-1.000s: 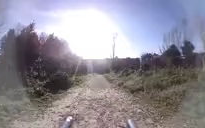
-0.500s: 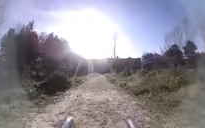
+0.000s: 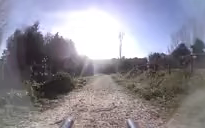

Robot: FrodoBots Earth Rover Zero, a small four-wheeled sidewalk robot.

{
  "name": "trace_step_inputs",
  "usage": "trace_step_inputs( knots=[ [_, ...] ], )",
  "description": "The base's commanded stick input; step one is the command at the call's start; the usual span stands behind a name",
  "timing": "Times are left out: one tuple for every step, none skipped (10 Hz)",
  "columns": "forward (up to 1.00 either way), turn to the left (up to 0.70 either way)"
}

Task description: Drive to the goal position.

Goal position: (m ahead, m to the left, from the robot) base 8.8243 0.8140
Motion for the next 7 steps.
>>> trace_step_inputs(
  knots=[
    [0.50, 0.00],
    [0.50, 0.00],
    [0.50, 0.00],
    [0.50, 0.00],
    [0.50, 0.00],
    [0.50, 0.00],
    [0.50, 0.00]
  ],
)
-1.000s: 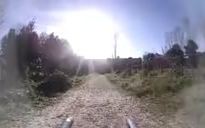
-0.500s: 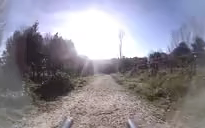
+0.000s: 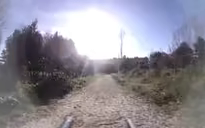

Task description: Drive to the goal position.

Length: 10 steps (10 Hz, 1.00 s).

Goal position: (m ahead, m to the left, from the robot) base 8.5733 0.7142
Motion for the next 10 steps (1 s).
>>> trace_step_inputs(
  knots=[
    [0.50, 0.00],
    [0.50, 0.00],
    [0.50, 0.00],
    [0.50, 0.00],
    [0.50, 0.00],
    [0.50, 0.00],
    [0.50, 0.00],
    [0.50, 0.00],
    [0.50, 0.00],
    [0.50, 0.00]
  ],
)
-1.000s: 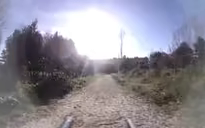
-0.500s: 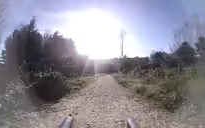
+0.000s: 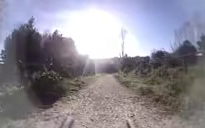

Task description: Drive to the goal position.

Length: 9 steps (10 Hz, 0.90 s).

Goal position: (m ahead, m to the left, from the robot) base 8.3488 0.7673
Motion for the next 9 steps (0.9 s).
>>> trace_step_inputs(
  knots=[
    [0.50, 0.00],
    [0.50, 0.00],
    [0.50, 0.00],
    [0.50, 0.00],
    [0.50, 0.00],
    [0.50, 0.00],
    [0.50, 0.00],
    [0.50, 0.00],
    [0.50, 0.00]
  ],
)
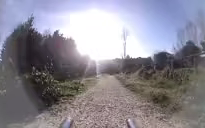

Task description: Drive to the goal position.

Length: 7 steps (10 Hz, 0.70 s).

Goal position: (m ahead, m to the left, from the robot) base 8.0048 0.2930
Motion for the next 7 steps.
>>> trace_step_inputs(
  knots=[
    [0.50, 0.00],
    [0.50, 0.00],
    [0.50, 0.00],
    [0.50, 0.00],
    [0.50, 0.00],
    [0.50, 0.00],
    [0.50, 0.00]
  ],
)
